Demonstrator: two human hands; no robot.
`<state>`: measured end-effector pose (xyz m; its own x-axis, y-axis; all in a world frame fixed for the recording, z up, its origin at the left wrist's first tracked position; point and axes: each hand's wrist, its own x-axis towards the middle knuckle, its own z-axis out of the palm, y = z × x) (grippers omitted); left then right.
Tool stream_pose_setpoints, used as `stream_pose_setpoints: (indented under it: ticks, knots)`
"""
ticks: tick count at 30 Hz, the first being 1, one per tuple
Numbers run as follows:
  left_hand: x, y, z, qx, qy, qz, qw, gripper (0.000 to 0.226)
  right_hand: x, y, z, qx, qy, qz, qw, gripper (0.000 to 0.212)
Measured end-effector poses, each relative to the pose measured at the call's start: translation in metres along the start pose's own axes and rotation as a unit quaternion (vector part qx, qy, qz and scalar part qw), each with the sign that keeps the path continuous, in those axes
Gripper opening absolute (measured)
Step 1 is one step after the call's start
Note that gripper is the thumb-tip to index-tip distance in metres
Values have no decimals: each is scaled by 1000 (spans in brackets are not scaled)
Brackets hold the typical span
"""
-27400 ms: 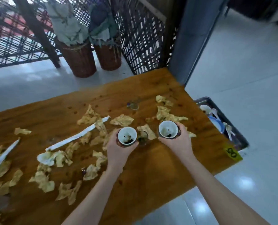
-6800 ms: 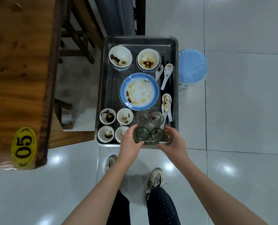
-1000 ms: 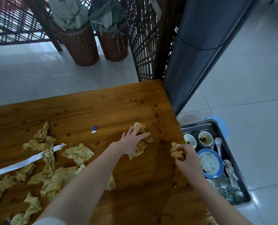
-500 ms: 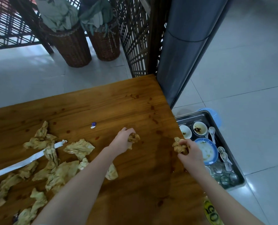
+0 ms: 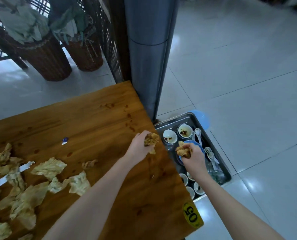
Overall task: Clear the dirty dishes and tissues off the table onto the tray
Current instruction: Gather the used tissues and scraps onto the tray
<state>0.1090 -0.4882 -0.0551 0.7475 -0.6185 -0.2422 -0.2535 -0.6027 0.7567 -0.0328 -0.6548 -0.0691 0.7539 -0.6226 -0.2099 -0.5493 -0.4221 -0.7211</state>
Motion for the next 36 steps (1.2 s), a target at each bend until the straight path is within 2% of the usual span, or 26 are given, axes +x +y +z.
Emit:
stream_pose_setpoints:
  ticks: [10,13,18,24,32,36]
  knots:
    - [64,67,111,-34,-47,-18,998,38,61,82,-63,-47,-13,55,997,43]
    - [81,80,136,-37,-77,-25,996,48,73,96,-72,-39,-40,60,997,50]
    - [94,85,160,4,-126,-47,991,69,85,115,-84,-43,-43,66,996,48]
    - [91,75,157,17,-117,-70,991,74,86,119,-94,-46,-34,64,996,46]
    - [61,57,114,9,-65,-95,993,60,69,78,-78,-50,-54,50,996,44]
    - [31,41,80,-1,-21,-100,995,53,54,45,-54,-53,-77,2,996,44]
